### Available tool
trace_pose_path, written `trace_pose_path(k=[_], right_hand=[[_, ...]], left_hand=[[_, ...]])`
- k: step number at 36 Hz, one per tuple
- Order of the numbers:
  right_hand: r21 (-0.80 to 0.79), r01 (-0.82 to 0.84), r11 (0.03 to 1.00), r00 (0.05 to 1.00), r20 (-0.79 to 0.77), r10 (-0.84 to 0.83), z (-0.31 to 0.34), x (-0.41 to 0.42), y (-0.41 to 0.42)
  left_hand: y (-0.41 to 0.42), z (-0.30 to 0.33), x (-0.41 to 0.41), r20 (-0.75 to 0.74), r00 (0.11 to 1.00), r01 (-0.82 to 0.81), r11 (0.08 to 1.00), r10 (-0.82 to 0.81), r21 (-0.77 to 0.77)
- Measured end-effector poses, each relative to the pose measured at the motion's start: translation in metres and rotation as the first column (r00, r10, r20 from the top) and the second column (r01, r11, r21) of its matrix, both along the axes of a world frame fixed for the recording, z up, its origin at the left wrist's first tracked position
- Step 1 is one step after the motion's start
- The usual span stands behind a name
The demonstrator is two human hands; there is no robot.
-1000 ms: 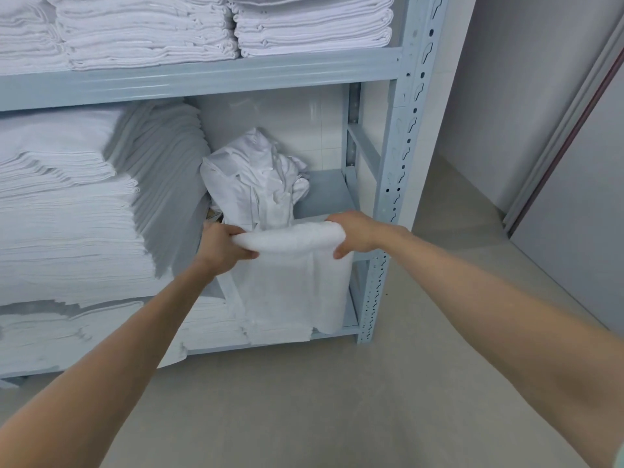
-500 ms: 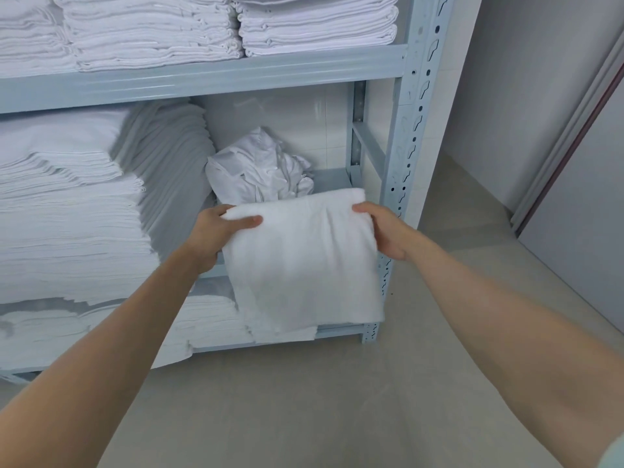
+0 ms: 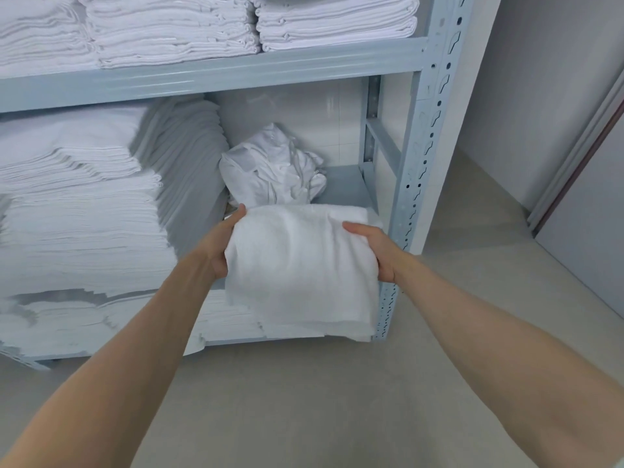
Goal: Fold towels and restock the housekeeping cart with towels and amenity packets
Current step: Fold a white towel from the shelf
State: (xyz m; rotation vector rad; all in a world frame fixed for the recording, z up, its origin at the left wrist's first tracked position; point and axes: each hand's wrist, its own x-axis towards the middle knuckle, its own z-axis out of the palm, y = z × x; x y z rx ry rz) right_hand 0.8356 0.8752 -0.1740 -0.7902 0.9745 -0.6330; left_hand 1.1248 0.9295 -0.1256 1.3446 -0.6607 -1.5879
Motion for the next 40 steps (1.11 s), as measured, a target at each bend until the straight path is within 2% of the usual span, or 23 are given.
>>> trace_pose_path(k=[6, 9, 12, 19, 23, 26, 28, 37, 40], right_hand=[[0.043, 0.023, 0.999, 0.999, -0.023, -0.022, 0.006, -0.001, -0.001], [0.062, 0.048, 0.997, 0.999, -0.024, -0.047, 0.004, -0.002, -0.002], [0.070, 0.089, 0.994, 0.996, -0.016, -0.088, 0.002, -0.004, -0.003], [0.078, 0.175, 0.981, 0.984, 0.013, -0.177, 0.000, -0.008, -0.010], [0.076, 0.032, 0.997, 0.999, 0.026, -0.034, 0.001, -0.016, -0.009], [-0.008, -0.160, 0.987, 0.982, -0.106, 0.158, 0.000, -0.019, -0.003], [-0.063, -0.203, 0.977, 0.964, -0.190, 0.188, -0.004, -0.020, 0.001], [-0.185, -0.020, 0.983, 0.988, -0.153, -0.009, -0.003, -0.025, 0.001], [-0.161, 0.000, 0.987, 0.990, -0.141, -0.023, -0.001, -0.022, 0.003]], left_hand=[[0.006, -0.016, 0.005, -0.128, 0.992, 0.017, 1.000, -0.018, -0.005], [0.011, -0.021, 0.009, -0.173, 0.981, 0.076, 0.995, -0.086, -0.061], [0.017, -0.023, 0.011, -0.146, 0.978, 0.130, 0.984, -0.147, -0.119], [0.022, -0.037, 0.007, -0.097, 0.982, 0.153, 0.984, -0.161, -0.088], [0.021, -0.036, 0.003, -0.039, 0.988, 0.144, 0.988, -0.147, -0.053], [0.019, -0.033, 0.005, 0.031, 0.992, 0.125, 0.992, -0.125, 0.004], [0.018, -0.032, 0.007, 0.060, 0.991, 0.115, 0.993, -0.115, 0.010], [0.017, -0.036, 0.009, 0.073, 0.997, -0.022, 1.000, 0.022, -0.008], [0.016, -0.045, 0.001, -0.072, 0.997, -0.020, 1.000, 0.019, -0.022]])
